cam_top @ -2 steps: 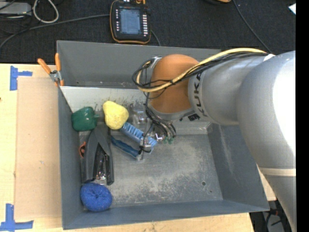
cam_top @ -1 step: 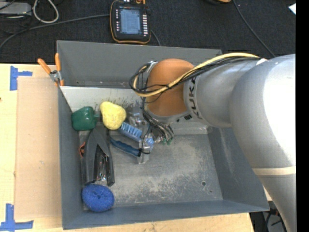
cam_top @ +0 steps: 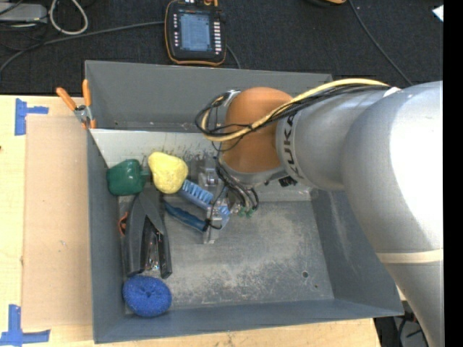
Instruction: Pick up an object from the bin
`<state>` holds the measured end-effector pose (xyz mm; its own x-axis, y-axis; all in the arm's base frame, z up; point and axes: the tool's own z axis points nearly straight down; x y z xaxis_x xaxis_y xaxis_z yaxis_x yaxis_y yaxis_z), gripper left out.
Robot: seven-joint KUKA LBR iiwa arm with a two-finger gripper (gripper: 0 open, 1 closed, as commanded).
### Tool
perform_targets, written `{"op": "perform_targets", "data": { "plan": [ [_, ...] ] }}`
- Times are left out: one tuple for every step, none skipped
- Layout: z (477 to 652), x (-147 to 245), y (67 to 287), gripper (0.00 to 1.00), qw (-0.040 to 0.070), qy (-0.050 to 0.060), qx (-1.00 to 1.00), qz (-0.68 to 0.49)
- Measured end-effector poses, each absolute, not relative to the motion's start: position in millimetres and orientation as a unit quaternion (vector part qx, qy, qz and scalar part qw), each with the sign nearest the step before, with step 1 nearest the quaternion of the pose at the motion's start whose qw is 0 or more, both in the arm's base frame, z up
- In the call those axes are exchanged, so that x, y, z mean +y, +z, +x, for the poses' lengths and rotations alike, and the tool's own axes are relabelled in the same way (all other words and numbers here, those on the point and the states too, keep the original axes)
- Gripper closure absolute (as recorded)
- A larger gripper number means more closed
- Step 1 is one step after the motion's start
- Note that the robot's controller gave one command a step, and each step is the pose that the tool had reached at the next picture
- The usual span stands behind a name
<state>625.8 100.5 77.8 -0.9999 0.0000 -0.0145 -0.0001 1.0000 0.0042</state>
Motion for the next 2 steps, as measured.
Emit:
{"op": "perform_targets", "data": {
  "plan": [
    [625.8, 100.5, 77.7, 1.00, 0.007, 0.002, 1.000, 0.000],
    [625.7, 100.4, 115.0, 1.00, 0.007, 0.002, 1.000, -0.001]
  ]
}}
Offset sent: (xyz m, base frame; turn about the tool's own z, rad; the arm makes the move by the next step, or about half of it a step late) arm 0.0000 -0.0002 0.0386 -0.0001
